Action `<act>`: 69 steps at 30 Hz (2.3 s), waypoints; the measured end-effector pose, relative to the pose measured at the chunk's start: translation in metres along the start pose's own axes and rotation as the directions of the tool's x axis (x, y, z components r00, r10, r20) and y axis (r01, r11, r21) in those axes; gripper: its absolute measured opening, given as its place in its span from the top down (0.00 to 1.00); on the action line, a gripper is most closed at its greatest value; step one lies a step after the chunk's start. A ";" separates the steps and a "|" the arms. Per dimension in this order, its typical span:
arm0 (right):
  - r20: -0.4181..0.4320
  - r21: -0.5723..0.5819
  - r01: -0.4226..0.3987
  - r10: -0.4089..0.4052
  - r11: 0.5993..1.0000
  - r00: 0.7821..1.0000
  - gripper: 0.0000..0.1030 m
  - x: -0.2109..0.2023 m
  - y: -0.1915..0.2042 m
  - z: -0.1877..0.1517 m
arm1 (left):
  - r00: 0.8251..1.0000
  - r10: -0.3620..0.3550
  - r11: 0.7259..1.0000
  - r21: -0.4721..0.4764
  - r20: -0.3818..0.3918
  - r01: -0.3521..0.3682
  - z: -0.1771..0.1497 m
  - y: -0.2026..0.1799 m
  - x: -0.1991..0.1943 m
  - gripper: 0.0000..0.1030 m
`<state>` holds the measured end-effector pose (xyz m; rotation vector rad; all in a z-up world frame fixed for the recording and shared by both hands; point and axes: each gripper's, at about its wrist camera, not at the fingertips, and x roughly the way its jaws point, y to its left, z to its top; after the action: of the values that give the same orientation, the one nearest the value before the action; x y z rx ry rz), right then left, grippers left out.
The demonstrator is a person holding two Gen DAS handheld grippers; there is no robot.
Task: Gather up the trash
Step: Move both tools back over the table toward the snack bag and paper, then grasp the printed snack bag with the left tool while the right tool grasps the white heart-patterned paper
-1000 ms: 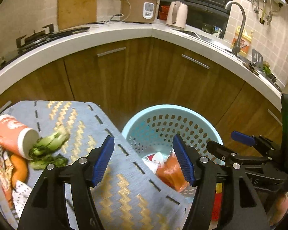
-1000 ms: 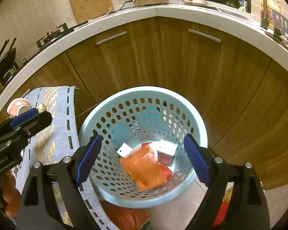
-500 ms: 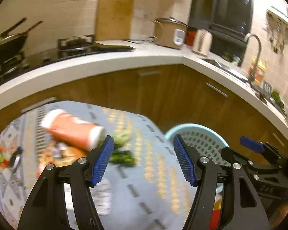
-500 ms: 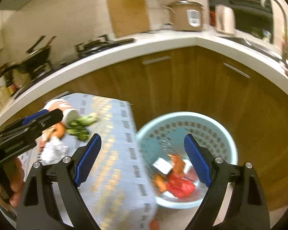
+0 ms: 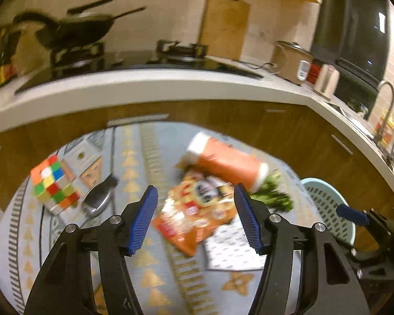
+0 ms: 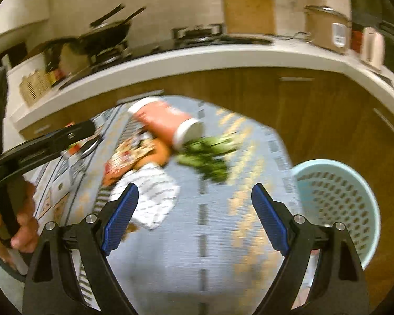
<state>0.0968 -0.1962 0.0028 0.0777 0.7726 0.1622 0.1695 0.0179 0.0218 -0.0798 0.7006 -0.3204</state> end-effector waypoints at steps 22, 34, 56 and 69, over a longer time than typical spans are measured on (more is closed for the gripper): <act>-0.179 -0.118 0.009 -0.030 0.993 0.983 0.66 0.089 0.051 -0.004 | 0.986 -0.059 0.996 -0.073 -0.157 0.048 -0.026 0.040 0.055 0.39; -0.133 -0.048 0.018 -0.024 0.999 0.991 0.90 0.056 0.021 -0.016 | 0.975 -0.026 0.993 0.107 -0.222 0.051 -0.035 -0.003 0.065 0.25; -0.167 -0.073 -0.100 0.087 0.992 0.982 0.68 0.037 0.018 -0.035 | 0.978 0.080 0.990 0.132 -0.190 -0.056 -0.033 0.003 0.064 0.92; -0.143 -0.050 -0.131 0.123 0.990 0.982 0.93 0.042 0.025 -0.029 | 0.986 0.058 0.990 0.134 -0.156 -0.037 -0.033 -0.005 0.042 0.93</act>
<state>0.1027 -0.1644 -0.0437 0.0599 0.9027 0.3146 0.1769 0.0016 -0.0285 0.0883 0.8370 -0.3291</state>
